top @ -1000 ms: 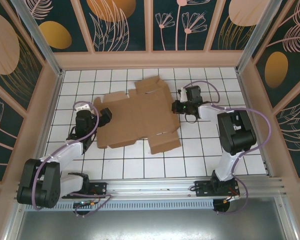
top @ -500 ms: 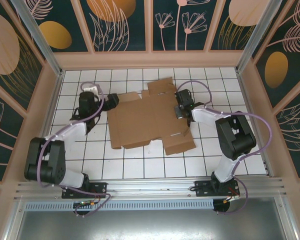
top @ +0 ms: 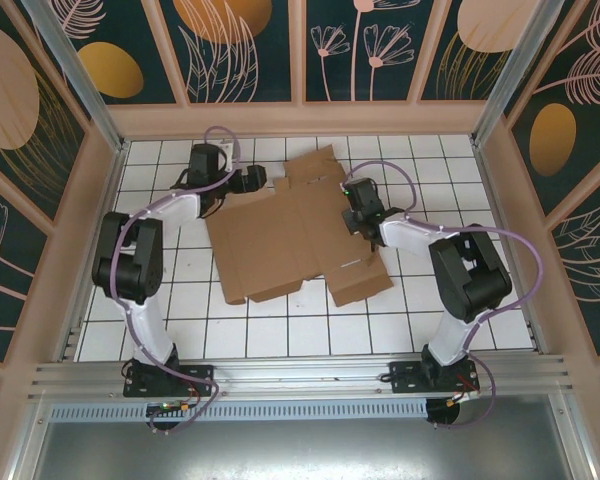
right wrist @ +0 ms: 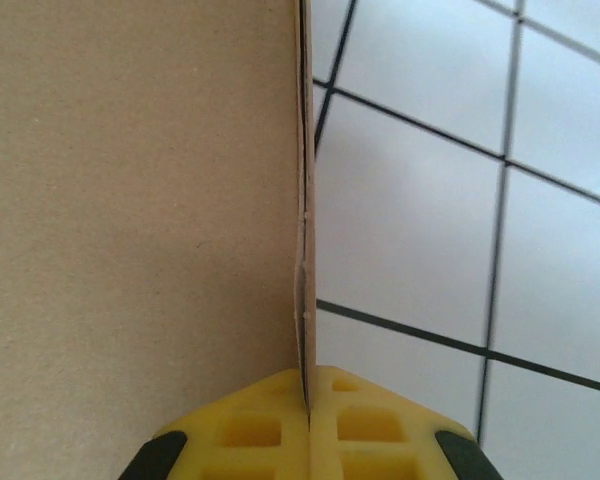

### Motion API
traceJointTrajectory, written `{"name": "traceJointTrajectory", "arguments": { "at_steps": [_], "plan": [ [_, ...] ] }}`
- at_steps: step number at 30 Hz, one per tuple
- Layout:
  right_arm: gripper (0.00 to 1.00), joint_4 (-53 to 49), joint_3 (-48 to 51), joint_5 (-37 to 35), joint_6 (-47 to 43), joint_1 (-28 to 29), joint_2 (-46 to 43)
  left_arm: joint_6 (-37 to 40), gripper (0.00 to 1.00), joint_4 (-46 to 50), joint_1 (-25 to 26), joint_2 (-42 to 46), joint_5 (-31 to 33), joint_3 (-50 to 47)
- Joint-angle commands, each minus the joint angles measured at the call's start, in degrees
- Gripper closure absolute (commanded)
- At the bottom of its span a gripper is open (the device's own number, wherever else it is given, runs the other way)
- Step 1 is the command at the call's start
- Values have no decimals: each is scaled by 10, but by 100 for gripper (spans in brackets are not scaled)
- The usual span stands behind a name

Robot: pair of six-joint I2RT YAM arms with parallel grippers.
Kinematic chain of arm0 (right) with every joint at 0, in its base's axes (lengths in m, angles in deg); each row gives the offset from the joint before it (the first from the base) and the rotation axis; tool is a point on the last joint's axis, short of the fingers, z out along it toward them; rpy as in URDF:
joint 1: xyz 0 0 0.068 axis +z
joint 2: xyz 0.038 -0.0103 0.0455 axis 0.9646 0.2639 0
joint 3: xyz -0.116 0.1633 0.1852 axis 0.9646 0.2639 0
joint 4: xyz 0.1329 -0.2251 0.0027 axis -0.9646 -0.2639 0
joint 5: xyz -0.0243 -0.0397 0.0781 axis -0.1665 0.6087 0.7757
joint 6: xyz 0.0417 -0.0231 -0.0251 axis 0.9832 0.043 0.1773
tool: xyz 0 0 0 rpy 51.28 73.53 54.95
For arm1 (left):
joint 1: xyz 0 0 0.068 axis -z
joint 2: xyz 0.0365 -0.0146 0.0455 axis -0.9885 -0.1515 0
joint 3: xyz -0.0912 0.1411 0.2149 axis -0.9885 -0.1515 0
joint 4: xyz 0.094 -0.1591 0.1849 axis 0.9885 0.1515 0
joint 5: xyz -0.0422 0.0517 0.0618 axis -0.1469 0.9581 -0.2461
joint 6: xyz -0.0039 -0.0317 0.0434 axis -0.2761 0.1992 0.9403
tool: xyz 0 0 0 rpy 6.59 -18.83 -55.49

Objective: Fold the paper box

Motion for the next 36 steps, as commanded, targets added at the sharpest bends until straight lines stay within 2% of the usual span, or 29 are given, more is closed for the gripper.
{"name": "traceJointTrajectory", "arguments": {
  "at_steps": [1,4,7,10,14,16,19,22,26,32,36],
  "plan": [
    [100,18,9,148,-13,-18,-24,54,1,69,6,-44,-33,70],
    [100,-2,-3,170,-18,-33,-14,81,2,106,7,-81,-43,104],
    [100,-17,-18,161,-13,-46,-4,102,3,135,9,-100,-66,114],
    [100,-21,-25,159,-12,-49,4,106,6,133,11,-102,-102,102],
    [100,-30,-34,154,-8,-49,15,123,7,135,28,-99,-117,91],
    [100,-33,-34,154,-8,-49,18,128,7,121,41,-86,-106,76],
    [100,-39,-33,140,-8,-49,20,140,14,105,61,-72,-83,56],
    [100,-40,-31,138,-6,-49,20,143,25,114,69,-78,-85,58],
    [100,-39,-31,136,-4,-49,22,138,35,118,77,-86,-94,49],
    [100,-41,-39,133,1,-49,37,132,37,114,97,-71,-81,29],
    [100,-39,-41,135,4,-49,38,101,40,103,98,-83,-65,12]
  ]
}}
